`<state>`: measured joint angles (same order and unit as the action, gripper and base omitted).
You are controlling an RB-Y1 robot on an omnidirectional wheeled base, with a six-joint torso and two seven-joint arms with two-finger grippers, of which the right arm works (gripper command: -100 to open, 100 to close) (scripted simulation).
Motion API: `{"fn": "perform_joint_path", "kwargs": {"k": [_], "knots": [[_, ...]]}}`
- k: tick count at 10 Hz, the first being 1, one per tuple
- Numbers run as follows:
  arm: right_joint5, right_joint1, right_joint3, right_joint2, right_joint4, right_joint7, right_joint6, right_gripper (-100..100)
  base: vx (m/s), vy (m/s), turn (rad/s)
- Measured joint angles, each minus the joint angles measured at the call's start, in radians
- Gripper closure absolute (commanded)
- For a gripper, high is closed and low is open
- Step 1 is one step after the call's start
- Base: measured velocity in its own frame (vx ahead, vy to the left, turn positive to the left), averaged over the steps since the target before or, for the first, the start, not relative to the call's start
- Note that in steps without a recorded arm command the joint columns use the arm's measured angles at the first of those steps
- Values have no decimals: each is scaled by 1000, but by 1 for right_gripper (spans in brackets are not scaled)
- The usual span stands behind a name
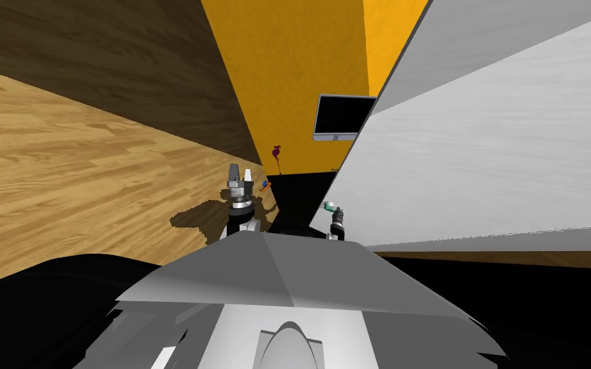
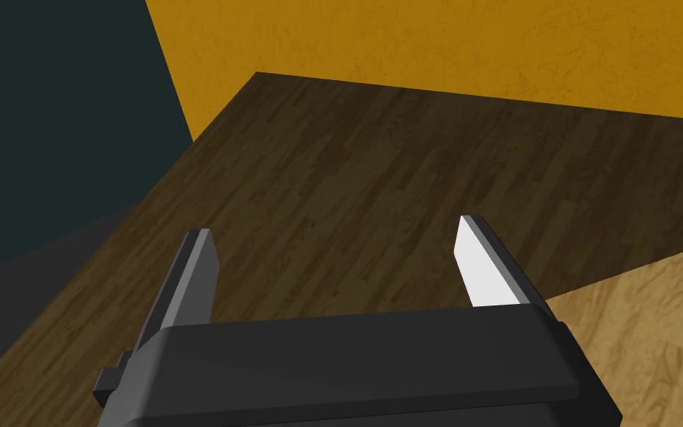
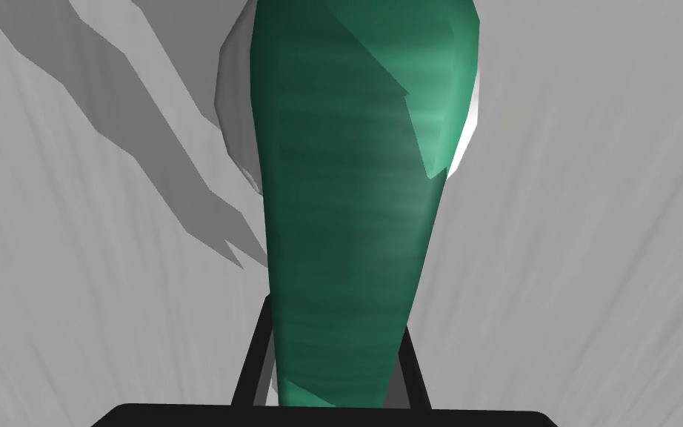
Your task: Push the door open
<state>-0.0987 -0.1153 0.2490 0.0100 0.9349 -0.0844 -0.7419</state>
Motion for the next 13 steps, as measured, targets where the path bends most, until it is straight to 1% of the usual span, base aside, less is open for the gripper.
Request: {"fn": "perform_joint_path", "kwargs": {"k": [1,3,4,5,6,7,8,10,11,12,13], "knots": [[-2,-5,4,-1,3,-3,5,100,180,-10,-21],[-9,3,15,-12,-6,-8,8,100,236,-10,-39],[-13,-2,22,-16,0,-11,6,100,223,-45,-64],[-17,-10,28,-20,16,-13,12,100,213,-36,-8],[-22,-6,37,-26,9,-16,6,100,194,-22,-48],[-27,-16,45,-26,33,-21,16,100,152,-17,-68],[-33,-1,56,-36,18,-23,15,100,161,-15,-43],[-44,5,78,-39,5,-32,9,100,193,-6,-57],[-50,-2,88,-40,9,-33,10,100,171,-13,-18],[-54,-13,94,-41,24,-32,16,100,116,-4,-49],[-59,-6,103,-43,21,-35,16,100,131,13,-81]]}}
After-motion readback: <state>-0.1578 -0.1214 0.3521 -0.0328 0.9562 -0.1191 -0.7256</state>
